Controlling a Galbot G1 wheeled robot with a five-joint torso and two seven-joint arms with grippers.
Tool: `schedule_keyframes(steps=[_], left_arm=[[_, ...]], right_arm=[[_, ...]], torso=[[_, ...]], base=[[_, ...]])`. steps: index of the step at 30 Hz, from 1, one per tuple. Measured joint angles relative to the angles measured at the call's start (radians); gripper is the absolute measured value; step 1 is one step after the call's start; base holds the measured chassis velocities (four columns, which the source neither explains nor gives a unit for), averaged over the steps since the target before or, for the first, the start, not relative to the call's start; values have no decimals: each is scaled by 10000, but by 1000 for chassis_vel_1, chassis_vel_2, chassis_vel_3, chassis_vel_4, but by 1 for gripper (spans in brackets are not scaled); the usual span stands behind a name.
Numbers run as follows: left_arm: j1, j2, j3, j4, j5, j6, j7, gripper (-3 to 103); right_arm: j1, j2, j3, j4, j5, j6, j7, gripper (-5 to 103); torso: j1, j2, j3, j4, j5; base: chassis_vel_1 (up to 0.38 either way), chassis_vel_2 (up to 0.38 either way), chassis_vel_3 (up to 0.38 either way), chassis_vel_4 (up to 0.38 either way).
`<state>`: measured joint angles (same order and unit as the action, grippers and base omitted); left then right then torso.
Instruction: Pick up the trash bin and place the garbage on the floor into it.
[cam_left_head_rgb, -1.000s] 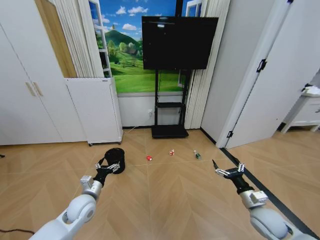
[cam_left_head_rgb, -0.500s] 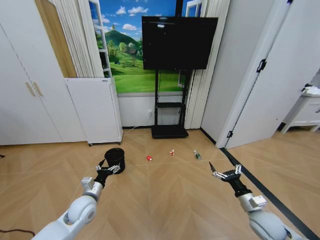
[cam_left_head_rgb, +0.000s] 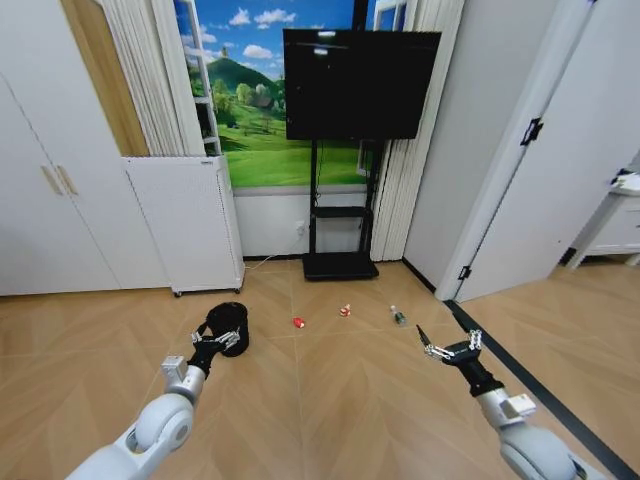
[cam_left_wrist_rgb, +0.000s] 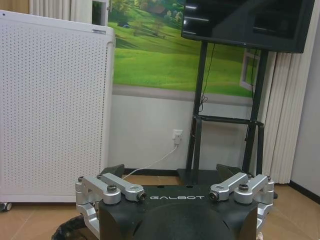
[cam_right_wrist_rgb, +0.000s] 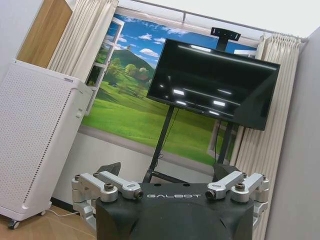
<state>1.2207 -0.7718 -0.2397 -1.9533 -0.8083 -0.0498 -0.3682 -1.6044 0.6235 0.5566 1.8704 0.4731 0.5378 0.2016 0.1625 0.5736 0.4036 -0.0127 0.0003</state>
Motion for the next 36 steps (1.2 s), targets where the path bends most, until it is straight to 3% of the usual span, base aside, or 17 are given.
schedule_keyframes(steps=[4, 8, 11, 14, 15, 20, 21, 24, 25, 26, 28, 29, 32, 36], left_arm=[[49, -68, -2, -17, -4, -26, -2, 100], [110, -135, -5, -13, 33, -49, 6, 100], [140, -182, -7, -6, 48, -59, 12, 100], [143, -191, -8, 4, 65, -62, 17, 100], [142, -191, -15, 29, 68, -65, 17, 100], [132, -202, -21, 75, 92, -66, 15, 100], [143, -232, -21, 87, 96, -66, 14, 100], [158, -287, -18, 94, 126, -67, 14, 100], [158, -300, -10, 99, 128, -66, 14, 100], [159, -319, 12, 109, 132, -66, 14, 100], [159, -326, 18, 114, 138, -66, 14, 100], [166, -343, 22, 116, 151, -65, 12, 100], [211, -375, 24, 118, 160, -59, 9, 100], [251, -428, 24, 135, 187, -58, 8, 100]], right_arm=[[-43, 23, 53, -15, 17, 90, -69, 100], [-86, 35, 93, -46, 41, 147, -129, 100], [-100, 71, 102, -65, 63, 186, -152, 100], [-89, 113, 77, -88, 53, 224, -167, 100], [-72, 144, 54, -86, 38, 248, -156, 100], [-72, 251, 14, -97, -16, 341, -109, 100], [-105, 312, 14, -122, -51, 374, -105, 100], [-164, 428, 8, -140, -116, 407, -101, 100], [-186, 449, 6, -140, -121, 409, -100, 100], [-223, 466, 8, -139, -113, 410, -98, 100], [-247, 472, 17, -134, -100, 403, -101, 100], [-335, 505, 62, -127, 37, 369, -257, 100], [-520, 572, 175, -74, 403, 249, -561, 100], [-674, 629, 302, -89, 637, 142, -865, 100]], torso=[[0, 1, 0, -11, -5], [-1, 1, -1, -6, 3], [0, 1, 0, -9, -11], [0, 1, -1, -4, 11], [1, 0, 0, -7, -15], [4, -1, 1, -3, 10], [10, -2, 5, -7, -16], [11, -3, 4, 4, 15], [12, -4, 5, -7, 10], [9, -3, 3, -17, -19], [6, -2, 1, -17, -16], [-2, -1, -2, -9, 9], [-8, 1, -4, -4, -12], [-10, 3, -6, -5, 3]], base=[[-224, 268, 214, -252], [-277, 296, 261, -314], [-305, 332, 317, -358], [-332, 383, 328, -373], [-345, 395, 356, -368], [-321, 400, 334, -380], [-280, 306, 203, -272], [-163, 198, 112, -104], [-129, 151, -13, -27], [-71, 36, -13, -33], [-71, 7, -30, -33], [27, -67, -63, 15], [70, -70, -55, 51], [38, -28, -25, 37]])
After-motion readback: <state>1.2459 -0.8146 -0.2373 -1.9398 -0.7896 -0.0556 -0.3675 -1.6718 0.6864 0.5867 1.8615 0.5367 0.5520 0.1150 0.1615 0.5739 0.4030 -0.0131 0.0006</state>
